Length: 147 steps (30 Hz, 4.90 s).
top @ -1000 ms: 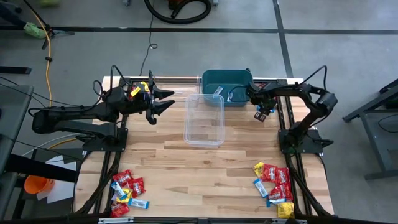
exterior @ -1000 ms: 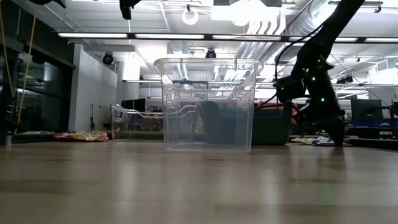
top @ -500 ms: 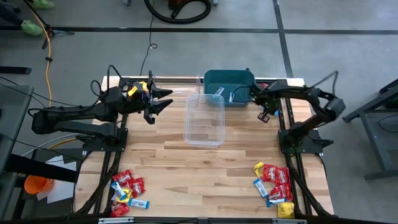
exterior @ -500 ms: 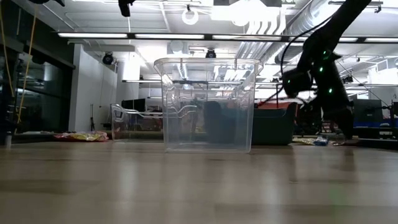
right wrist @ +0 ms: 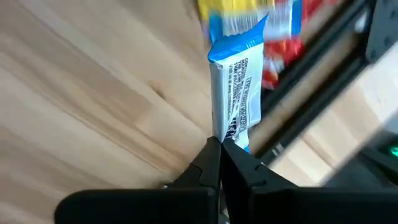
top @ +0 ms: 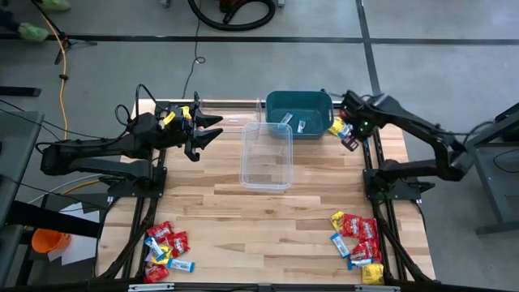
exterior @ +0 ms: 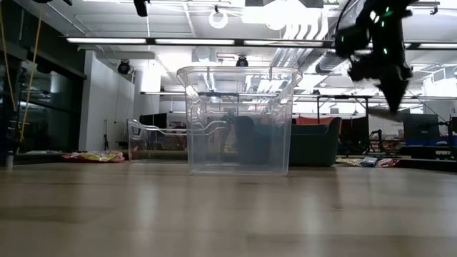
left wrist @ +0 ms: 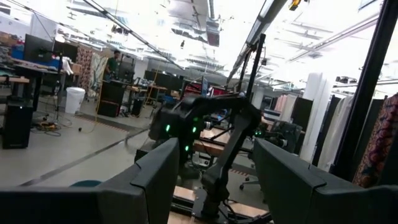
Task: Sort candy
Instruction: Put the white chocolate into the blue bin
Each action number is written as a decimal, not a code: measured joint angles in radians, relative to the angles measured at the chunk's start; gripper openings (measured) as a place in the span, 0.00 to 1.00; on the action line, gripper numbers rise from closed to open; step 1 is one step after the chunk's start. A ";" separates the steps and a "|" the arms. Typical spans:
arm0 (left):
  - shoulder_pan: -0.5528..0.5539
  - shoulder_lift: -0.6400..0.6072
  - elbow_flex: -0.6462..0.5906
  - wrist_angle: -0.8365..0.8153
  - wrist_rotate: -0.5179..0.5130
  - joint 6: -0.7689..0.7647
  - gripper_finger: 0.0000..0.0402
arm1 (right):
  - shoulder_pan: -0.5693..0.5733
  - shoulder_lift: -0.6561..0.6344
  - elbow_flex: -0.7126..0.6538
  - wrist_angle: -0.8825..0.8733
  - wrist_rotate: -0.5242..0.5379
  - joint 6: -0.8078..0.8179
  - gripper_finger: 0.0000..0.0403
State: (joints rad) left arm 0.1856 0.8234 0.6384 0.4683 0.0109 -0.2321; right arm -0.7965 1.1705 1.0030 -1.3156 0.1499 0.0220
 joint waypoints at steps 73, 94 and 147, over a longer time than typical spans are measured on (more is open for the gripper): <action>0.000 -0.011 0.039 0.010 -0.048 -0.052 0.49 | 0.122 -0.070 0.030 1.074 -0.344 0.247 0.55; 0.000 -0.010 0.050 -0.022 -0.120 -0.108 0.49 | 0.314 -0.184 0.032 0.980 -0.183 0.397 0.55; 0.000 -0.010 0.050 -0.053 -0.132 -0.100 0.49 | -0.089 -0.005 -0.405 0.702 0.197 1.068 0.55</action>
State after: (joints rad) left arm 0.1857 0.8131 0.6880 0.4154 -0.1211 -0.3323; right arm -0.8856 1.1657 0.5975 -0.6134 0.3470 1.0903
